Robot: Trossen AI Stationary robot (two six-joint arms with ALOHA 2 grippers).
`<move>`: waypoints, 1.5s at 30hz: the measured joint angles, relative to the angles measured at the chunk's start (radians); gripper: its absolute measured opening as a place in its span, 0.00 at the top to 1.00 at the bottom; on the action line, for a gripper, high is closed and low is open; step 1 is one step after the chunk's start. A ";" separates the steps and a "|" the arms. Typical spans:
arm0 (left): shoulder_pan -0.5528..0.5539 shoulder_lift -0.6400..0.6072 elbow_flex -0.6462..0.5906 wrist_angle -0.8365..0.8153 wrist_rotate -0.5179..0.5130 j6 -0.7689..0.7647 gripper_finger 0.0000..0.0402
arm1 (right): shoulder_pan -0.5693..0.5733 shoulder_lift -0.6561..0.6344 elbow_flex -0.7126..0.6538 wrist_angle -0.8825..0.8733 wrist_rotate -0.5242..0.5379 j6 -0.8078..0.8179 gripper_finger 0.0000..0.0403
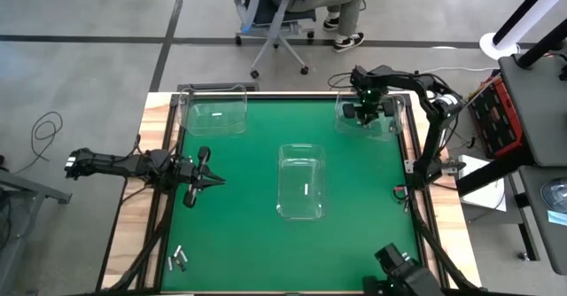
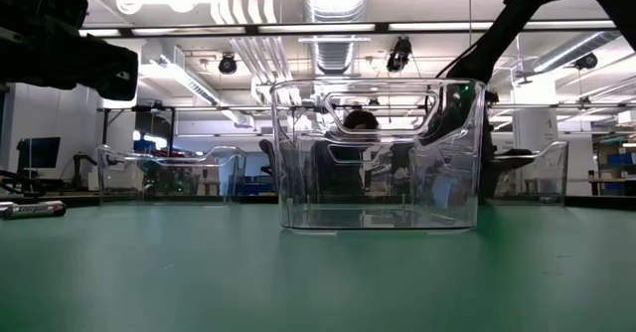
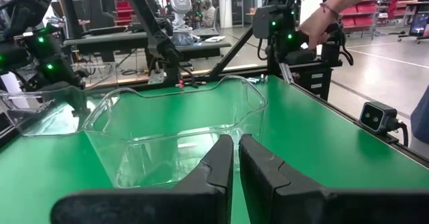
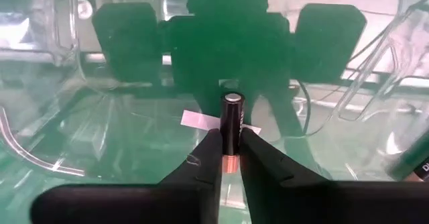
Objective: Sort batteries
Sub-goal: Put the black battery into the top right transparent bin
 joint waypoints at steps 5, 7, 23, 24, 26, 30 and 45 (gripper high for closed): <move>0.000 0.000 0.000 0.000 0.000 0.000 0.98 | 0.000 -0.053 -0.004 0.012 0.076 0.006 0.71; 0.000 0.000 0.000 0.000 0.000 0.000 0.98 | -0.002 -0.094 -0.004 0.011 0.077 0.011 0.65; 0.000 0.000 0.000 0.000 0.000 0.000 0.98 | 0.543 -0.608 -0.031 -0.006 0.121 0.227 0.54; 0.000 0.000 0.000 0.000 0.000 0.000 0.98 | 0.613 -0.629 -0.042 -0.007 0.120 0.286 0.55; 0.000 0.000 0.000 0.000 0.000 0.000 0.98 | 0.754 -0.664 -0.066 -0.008 0.118 0.409 0.56; 0.000 0.000 0.000 0.000 0.000 0.000 0.98 | 1.070 -0.712 -0.126 -0.033 0.109 0.698 0.58; 0.000 0.000 0.000 0.000 0.000 0.000 0.98 | 1.789 -0.593 -0.294 0.056 -0.093 1.633 0.41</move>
